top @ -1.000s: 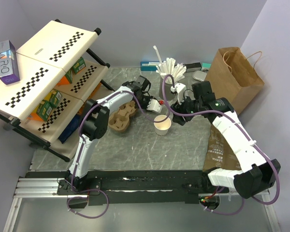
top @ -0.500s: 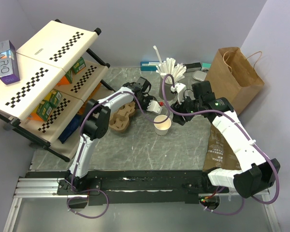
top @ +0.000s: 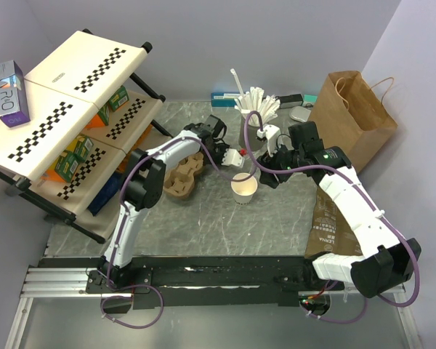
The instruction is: Pack the takeout coffee
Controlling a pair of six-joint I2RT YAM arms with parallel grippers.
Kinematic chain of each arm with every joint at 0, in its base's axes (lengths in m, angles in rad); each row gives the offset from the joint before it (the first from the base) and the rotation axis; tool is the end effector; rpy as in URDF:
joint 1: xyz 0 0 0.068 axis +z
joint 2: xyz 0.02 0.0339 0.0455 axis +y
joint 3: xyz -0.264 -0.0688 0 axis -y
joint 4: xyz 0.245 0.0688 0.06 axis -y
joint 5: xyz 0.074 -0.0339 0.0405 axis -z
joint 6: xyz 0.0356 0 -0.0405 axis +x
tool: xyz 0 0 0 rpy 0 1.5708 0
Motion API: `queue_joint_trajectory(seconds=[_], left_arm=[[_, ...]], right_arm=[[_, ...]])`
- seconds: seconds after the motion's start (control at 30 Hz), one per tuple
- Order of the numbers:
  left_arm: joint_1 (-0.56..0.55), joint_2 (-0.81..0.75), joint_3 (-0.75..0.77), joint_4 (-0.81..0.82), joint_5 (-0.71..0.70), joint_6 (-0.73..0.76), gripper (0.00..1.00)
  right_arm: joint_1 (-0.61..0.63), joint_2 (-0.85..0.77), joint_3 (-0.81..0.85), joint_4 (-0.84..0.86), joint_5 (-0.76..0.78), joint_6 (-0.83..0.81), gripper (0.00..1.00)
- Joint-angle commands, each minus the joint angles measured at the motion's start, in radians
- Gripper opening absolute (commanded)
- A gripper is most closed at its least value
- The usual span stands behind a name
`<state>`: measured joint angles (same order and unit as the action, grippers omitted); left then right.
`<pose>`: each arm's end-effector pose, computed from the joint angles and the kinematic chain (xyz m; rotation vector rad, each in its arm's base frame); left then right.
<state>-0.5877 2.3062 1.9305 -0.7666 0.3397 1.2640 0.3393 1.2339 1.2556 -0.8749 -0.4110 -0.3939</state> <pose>0.4027 -0.2825 0.1773 2.1515 1.4962 -0.2347 0.2277 0.0955 0.3476 -1.0249 2.1512 0.4707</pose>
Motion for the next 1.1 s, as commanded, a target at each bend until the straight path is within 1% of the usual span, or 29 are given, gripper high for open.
queue_joint_trajectory(seconds=[0.0,0.07,0.1,0.13,0.17,0.2,0.27,0.3,0.4,0.5,0.63,0.7,0.77,0.83,0.97,1.03,1.07], left_arm=[[0.034,-0.1,0.032,0.023,0.171,-0.292,0.01],[0.054,-0.134,0.009,0.053,0.231,-0.4,0.01],[0.06,-0.149,-0.01,0.071,0.252,-0.52,0.01],[0.065,-0.181,-0.033,0.081,0.307,-0.561,0.01],[0.068,-0.201,-0.088,0.098,0.324,-0.596,0.01],[0.066,-0.223,-0.125,0.154,0.335,-0.676,0.01],[0.066,-0.292,-0.227,0.225,0.363,-0.741,0.01],[0.066,-0.312,-0.257,0.274,0.37,-0.783,0.01],[0.068,-0.363,-0.321,0.317,0.395,-0.857,0.01],[0.068,-0.395,-0.353,0.338,0.397,-0.887,0.01],[0.069,-0.409,-0.376,0.326,0.412,-0.881,0.01],[0.066,-0.415,-0.392,0.355,0.339,-0.903,0.01],[0.066,-0.425,-0.433,0.424,0.27,-0.91,0.01],[0.068,-0.438,-0.461,0.469,0.246,-0.911,0.01],[0.068,-0.424,-0.433,0.451,0.213,-0.914,0.01],[0.06,-0.433,-0.468,0.486,0.118,-0.925,0.01],[0.058,-0.45,-0.484,0.512,0.096,-0.925,0.01]], right_arm=[[-0.011,-0.004,0.013,0.025,0.005,0.003,0.63],[-0.013,-0.004,0.01,0.031,0.005,0.003,0.63],[-0.013,-0.005,0.008,0.033,0.003,0.006,0.63],[-0.014,-0.004,0.007,0.037,0.001,0.006,0.63],[-0.013,-0.004,0.007,0.039,0.001,0.006,0.63],[-0.014,-0.002,0.008,0.039,0.0,0.006,0.63],[-0.013,0.004,0.016,0.04,-0.003,0.004,0.63],[-0.014,0.01,0.021,0.04,-0.003,0.006,0.63],[-0.014,0.024,0.041,0.04,-0.011,0.004,0.63],[-0.014,0.032,0.048,0.045,-0.017,0.006,0.63],[-0.014,0.027,0.039,0.053,-0.026,0.009,0.63],[-0.013,0.022,0.024,0.06,-0.029,0.01,0.63],[-0.014,0.021,0.015,0.063,-0.034,0.012,0.63],[-0.013,0.019,0.014,0.06,-0.04,0.015,0.63],[-0.013,0.016,0.022,0.06,-0.035,0.01,0.63],[-0.013,0.018,0.021,0.063,-0.035,0.01,0.63],[-0.014,0.016,0.022,0.066,-0.037,0.013,0.63]])
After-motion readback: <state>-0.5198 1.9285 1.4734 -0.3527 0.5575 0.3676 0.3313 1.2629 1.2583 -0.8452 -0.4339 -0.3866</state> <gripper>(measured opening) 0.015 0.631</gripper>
